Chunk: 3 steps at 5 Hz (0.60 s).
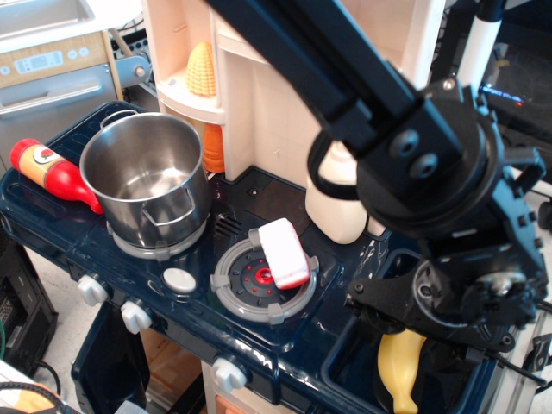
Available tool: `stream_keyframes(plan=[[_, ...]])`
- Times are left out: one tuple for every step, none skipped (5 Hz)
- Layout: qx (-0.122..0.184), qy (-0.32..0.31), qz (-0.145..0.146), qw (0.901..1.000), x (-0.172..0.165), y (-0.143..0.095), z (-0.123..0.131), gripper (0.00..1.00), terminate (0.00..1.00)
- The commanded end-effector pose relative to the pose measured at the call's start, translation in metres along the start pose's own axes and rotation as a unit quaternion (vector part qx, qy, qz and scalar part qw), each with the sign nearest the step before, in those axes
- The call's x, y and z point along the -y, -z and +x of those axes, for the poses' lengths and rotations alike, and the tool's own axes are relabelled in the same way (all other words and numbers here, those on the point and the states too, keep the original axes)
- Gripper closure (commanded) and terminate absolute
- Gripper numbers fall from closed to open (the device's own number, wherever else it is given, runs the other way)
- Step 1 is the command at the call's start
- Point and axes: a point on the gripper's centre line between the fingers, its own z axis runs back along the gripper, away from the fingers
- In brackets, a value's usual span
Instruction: Put banana in pot or pan
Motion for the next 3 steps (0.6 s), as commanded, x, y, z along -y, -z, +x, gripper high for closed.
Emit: stream_keyframes(plan=[[0.064, -0.055, -0.051, 0.9951, 0.004, 0.005, 0.005, 0.0, 0.0], [0.05, -0.058, -0.045, 0.9961, 0.004, 0.003, 0.005, 1.0, 0.0], [0.011, -0.022, -0.076, 0.9968, -0.009, -0.017, 0.002, 1.0, 0.0]])
